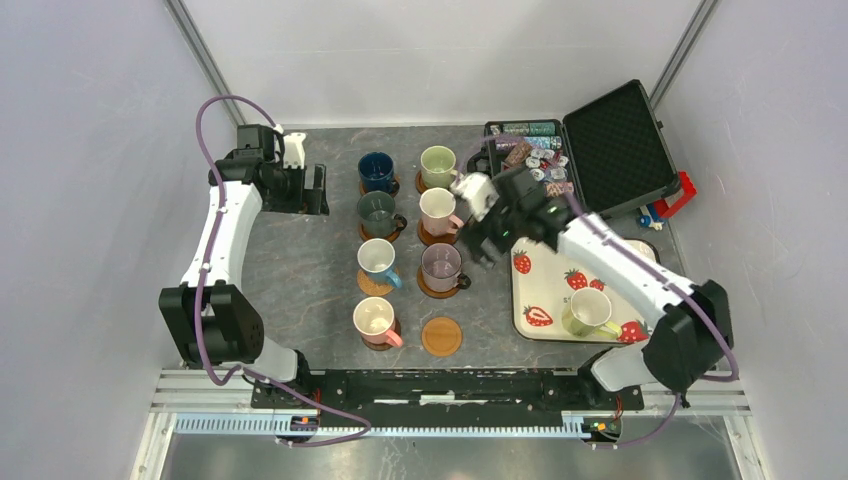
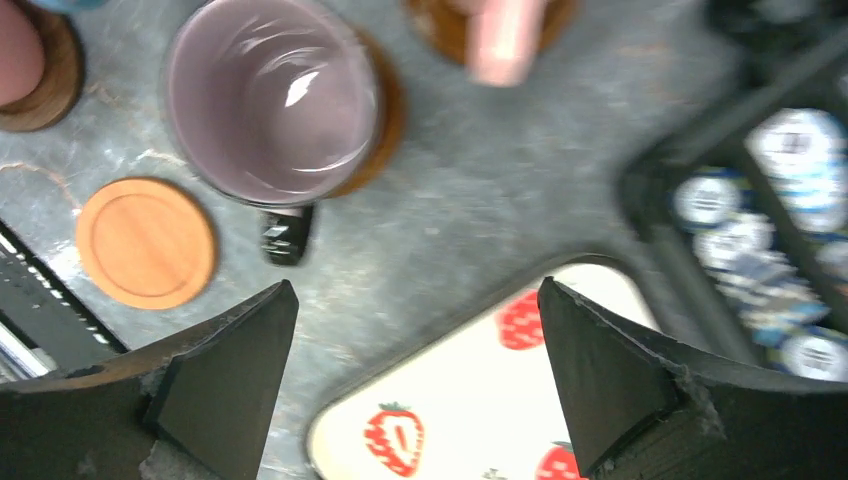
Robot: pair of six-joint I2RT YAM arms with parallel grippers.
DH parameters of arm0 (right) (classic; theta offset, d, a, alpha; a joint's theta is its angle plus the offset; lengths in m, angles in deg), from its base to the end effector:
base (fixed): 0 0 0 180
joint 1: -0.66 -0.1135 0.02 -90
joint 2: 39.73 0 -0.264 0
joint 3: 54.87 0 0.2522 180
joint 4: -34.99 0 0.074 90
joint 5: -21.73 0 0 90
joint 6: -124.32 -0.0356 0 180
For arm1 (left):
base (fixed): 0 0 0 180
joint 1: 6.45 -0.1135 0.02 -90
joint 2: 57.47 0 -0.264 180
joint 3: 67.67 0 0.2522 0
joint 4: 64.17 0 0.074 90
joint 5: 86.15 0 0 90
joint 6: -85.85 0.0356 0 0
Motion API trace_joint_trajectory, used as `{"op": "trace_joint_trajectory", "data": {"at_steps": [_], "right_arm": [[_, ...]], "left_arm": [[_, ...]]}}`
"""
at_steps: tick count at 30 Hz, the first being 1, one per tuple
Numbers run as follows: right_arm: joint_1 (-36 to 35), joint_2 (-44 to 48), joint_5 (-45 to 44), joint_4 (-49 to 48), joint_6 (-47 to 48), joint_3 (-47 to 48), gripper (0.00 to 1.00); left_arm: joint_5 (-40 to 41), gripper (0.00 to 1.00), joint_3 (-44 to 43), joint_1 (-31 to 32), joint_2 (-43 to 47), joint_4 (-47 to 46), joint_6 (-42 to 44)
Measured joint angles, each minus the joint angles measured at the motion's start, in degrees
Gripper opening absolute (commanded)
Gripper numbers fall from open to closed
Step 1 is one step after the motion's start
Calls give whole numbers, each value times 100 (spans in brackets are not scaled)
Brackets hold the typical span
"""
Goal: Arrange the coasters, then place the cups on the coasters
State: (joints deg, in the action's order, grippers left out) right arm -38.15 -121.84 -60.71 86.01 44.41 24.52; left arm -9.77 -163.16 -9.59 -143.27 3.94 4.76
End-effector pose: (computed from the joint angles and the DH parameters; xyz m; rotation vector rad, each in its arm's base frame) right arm 0.2311 0.1919 0.2749 -1.0995 2.2857 0.3682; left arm 0.3061 0.0084 0.3267 0.2153 2.5534 -0.2281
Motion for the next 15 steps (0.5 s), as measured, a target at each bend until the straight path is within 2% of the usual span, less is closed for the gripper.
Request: {"op": "trace_joint_trajectory", "data": {"at_steps": [5, 8, 11, 15], "right_arm": [[1882, 83, 964, 901, 1294, 1069, 98], [3036, 83, 1360, 1582, 2188, 1362, 98], [4089, -39, 1515, 2328, 2909, 1502, 97], [5206, -437, 1469, 2881, 3359, 1633, 96]], "left_arm": [[-37, 100, 0, 0, 13, 0, 0], [-63, 100, 2, 0, 17, 0, 0], [-151, 100, 17, 0, 26, 2, 0], [-212, 100, 28, 0, 79, 4, 0]]}}
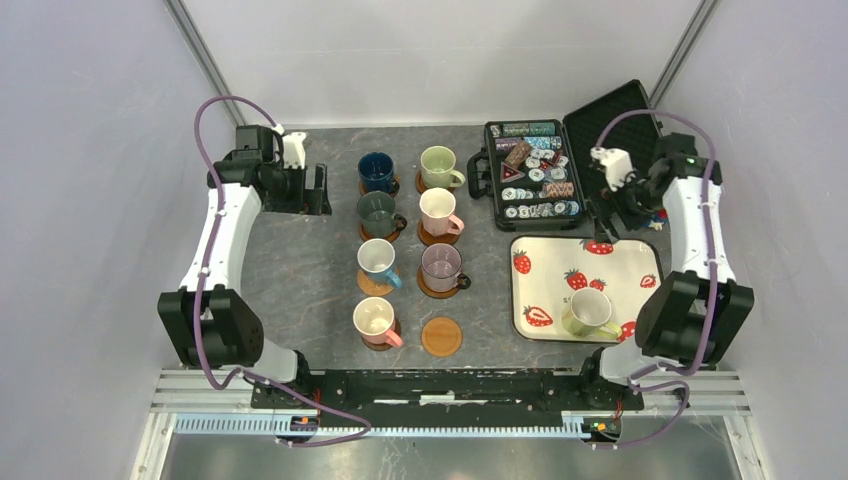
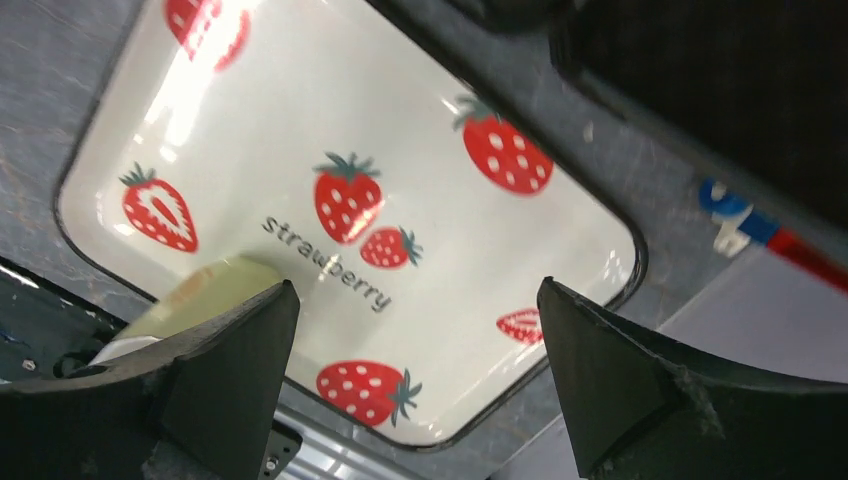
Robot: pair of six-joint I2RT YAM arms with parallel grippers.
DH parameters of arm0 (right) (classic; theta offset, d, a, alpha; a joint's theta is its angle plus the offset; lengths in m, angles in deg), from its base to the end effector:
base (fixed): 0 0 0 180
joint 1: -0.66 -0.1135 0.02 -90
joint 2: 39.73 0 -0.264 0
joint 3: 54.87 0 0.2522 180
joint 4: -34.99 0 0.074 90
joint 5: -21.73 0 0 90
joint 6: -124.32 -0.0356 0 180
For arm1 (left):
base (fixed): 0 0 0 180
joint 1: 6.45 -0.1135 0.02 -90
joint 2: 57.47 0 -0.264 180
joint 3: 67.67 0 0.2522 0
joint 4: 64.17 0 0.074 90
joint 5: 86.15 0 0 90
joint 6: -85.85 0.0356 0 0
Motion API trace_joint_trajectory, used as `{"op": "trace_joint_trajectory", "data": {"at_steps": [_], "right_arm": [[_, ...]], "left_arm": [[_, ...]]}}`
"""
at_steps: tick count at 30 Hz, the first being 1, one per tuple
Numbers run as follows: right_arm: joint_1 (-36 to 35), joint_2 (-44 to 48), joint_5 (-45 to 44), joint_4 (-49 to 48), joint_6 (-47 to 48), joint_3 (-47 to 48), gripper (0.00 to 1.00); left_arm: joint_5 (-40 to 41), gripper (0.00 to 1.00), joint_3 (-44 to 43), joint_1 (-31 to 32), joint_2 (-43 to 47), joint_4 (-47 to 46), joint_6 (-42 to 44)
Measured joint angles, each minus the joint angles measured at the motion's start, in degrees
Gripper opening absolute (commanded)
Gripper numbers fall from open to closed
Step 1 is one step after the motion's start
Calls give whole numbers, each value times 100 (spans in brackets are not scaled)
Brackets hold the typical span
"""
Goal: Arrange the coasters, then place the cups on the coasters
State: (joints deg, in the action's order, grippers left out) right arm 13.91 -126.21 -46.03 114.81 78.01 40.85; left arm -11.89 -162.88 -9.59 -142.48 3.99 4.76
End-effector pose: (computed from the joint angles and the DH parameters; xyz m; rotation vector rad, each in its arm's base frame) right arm 0.2837 -0.0530 0.3166 -0.7824 2.5359 0.2419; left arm 0.3028 0.0069 0.3294 0.2290 2.5372 -0.2732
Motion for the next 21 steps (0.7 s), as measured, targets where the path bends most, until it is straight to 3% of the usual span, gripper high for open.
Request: {"op": "trace_joint_trajectory", "data": {"at_steps": [9, 14, 21], "right_arm": [[1134, -81, -697, 396, 664, -645, 93], [1399, 72, -1215, 431, 1152, -1268, 92], [1432, 973, -1897, 531, 2166, -2433, 91]], "left_arm": [[-286, 100, 107, 0, 251, -11, -4], [-409, 100, 297, 0, 262, -42, -4], [-503, 100, 588, 0, 260, -184, -11]]}}
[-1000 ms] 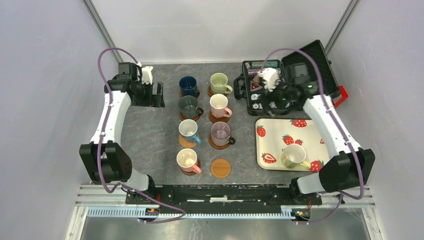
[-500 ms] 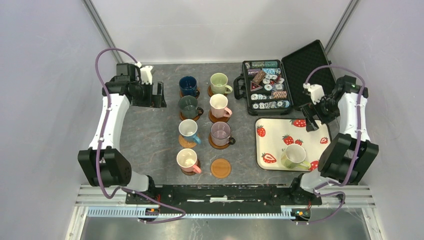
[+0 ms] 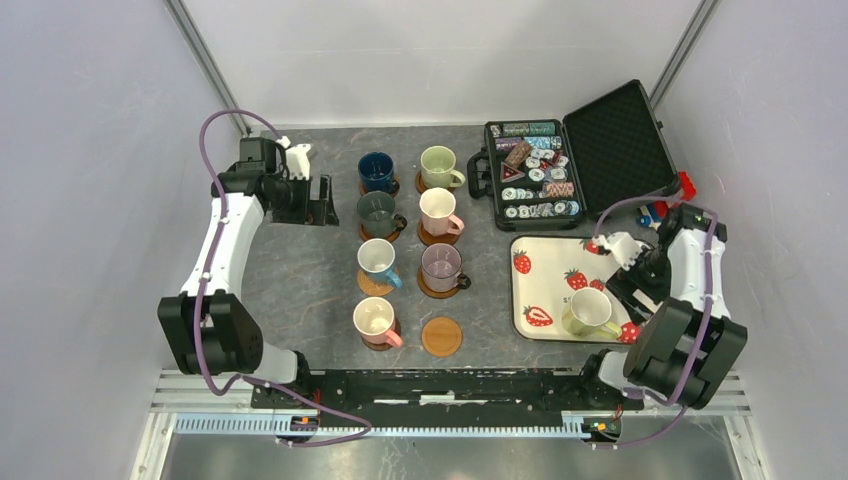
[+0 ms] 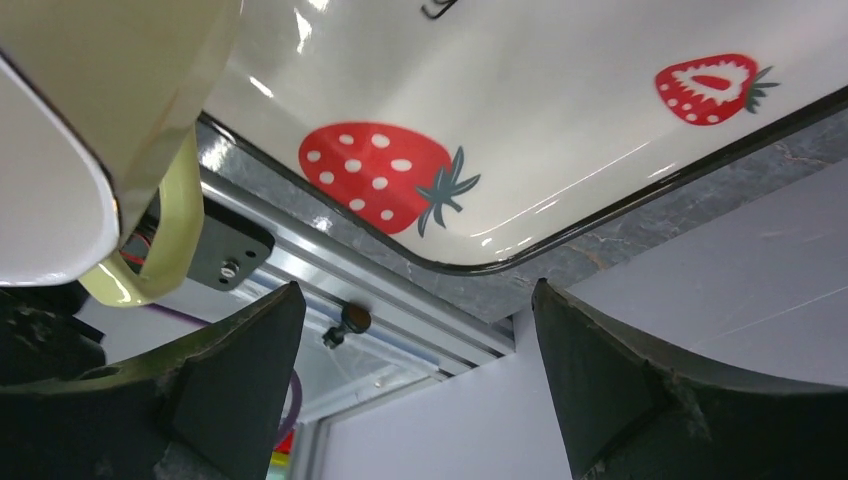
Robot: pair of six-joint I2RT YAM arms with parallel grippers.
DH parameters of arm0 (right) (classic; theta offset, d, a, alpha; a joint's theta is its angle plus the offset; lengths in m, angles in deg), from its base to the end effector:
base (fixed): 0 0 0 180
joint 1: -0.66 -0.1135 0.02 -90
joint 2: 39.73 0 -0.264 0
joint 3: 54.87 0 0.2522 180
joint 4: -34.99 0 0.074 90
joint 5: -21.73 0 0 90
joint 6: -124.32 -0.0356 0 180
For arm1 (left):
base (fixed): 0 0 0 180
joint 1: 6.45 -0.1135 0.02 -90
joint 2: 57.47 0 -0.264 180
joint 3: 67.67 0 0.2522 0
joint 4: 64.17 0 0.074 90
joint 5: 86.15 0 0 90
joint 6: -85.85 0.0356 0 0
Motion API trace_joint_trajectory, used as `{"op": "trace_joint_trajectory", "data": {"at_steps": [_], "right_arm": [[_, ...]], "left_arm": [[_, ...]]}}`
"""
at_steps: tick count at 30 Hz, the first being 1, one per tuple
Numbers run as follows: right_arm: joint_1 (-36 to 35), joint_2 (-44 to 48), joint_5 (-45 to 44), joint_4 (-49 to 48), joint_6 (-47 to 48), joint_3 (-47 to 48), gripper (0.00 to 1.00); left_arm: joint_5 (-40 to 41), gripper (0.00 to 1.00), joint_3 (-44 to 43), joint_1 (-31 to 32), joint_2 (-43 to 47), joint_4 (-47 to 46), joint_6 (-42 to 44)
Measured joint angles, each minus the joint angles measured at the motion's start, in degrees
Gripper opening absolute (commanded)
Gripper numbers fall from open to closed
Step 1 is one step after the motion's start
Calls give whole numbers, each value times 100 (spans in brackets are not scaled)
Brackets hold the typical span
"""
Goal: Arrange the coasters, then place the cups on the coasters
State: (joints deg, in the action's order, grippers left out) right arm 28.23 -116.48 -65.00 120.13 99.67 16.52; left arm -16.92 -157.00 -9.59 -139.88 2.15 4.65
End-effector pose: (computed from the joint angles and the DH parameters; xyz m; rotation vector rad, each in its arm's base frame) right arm 0.1868 -0.0952 0.2374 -1.0050 2.9383 0.0709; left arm 0.2904 0.0033 0.3132 0.2535 2.5393 -0.3920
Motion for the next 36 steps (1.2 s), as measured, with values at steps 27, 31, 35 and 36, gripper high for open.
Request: {"op": "trace_joint_trajectory", "data": {"at_steps": [27, 31, 35, 36], "right_arm": [[721, 1696, 645, -48, 2404, -1357, 84], [721, 1641, 804, -59, 2516, -1357, 85], [719, 1670, 977, -63, 2632, -1377, 84], [713, 1681, 1001, -63, 2651, -1394, 83]], "left_arm": [[-57, 100, 175, 0, -142, -234, 2], [-55, 100, 219, 0, -140, -267, 2], [-52, 100, 291, 0, -131, -295, 2], [-52, 100, 302, 0, -131, -302, 2]]}}
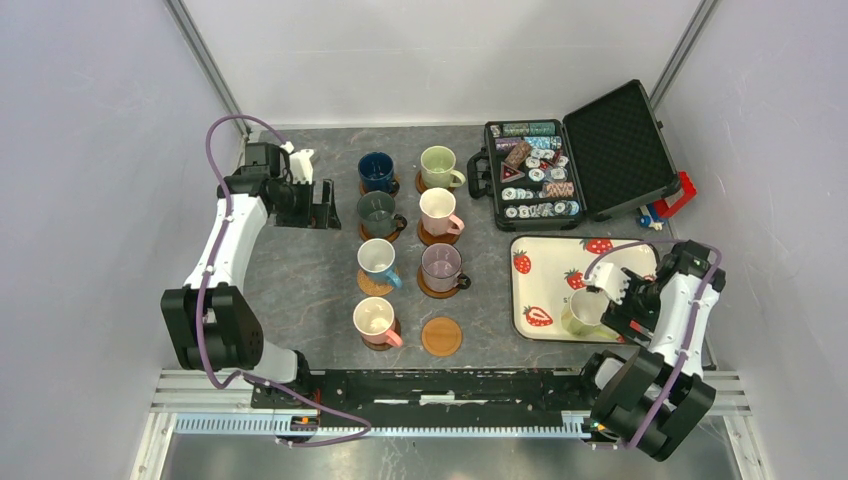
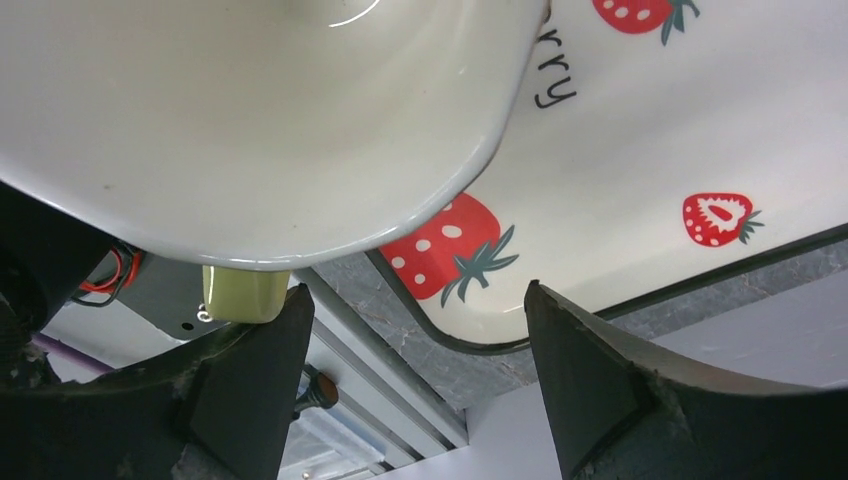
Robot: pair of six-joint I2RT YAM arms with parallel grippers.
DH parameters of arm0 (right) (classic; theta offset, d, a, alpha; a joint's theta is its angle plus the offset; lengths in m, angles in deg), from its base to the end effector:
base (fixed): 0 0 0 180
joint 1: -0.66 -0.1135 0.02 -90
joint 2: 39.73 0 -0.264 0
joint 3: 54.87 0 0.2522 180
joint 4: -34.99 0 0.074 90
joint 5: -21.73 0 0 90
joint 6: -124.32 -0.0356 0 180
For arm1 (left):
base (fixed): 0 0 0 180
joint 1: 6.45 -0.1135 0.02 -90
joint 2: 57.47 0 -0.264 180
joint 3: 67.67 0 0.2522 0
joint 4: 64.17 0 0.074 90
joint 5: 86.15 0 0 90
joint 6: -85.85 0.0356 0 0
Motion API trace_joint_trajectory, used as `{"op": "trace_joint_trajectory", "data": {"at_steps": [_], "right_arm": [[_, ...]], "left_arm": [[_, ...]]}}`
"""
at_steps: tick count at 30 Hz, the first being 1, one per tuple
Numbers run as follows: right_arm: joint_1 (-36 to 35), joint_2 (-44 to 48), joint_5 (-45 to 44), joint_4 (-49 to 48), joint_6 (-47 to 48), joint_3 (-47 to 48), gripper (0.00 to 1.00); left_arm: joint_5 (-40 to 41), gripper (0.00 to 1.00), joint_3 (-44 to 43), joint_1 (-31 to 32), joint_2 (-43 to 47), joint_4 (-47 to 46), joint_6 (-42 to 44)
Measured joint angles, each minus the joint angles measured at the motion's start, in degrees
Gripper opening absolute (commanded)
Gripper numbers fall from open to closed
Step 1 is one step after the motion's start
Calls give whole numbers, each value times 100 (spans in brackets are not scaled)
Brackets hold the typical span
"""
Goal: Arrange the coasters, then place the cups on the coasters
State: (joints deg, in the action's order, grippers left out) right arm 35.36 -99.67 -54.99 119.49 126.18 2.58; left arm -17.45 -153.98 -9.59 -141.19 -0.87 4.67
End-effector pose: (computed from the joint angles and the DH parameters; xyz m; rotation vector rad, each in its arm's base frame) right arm 0.1242 -0.0761 0.2225 -1.3999 2.5511 0.0840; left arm 0.2958 0.0033 0.2938 0.2533 2.5586 -0.4104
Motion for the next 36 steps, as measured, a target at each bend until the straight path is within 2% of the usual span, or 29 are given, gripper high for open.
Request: {"op": "trace_joint_trajectory", "data": {"at_steps": [8, 12, 22, 27, 36], "right_arm": [[-81, 4, 264, 9, 20, -81, 78], [-203, 22, 367, 4, 22, -157, 82], [-433, -262, 772, 85, -76, -275, 79], [-435, -511, 935, 79, -205, -223, 81], [-435, -992, 1241, -122, -1139, 190, 84]], "left_arm": [[-2, 100, 9, 0, 0, -13, -2], [-2, 100, 9, 0, 0, -31, -2], [-2, 100, 9, 0, 0, -37, -4], [-4, 100, 9, 0, -2, -37, -7], [-4, 100, 9, 0, -2, -37, -61]]}}
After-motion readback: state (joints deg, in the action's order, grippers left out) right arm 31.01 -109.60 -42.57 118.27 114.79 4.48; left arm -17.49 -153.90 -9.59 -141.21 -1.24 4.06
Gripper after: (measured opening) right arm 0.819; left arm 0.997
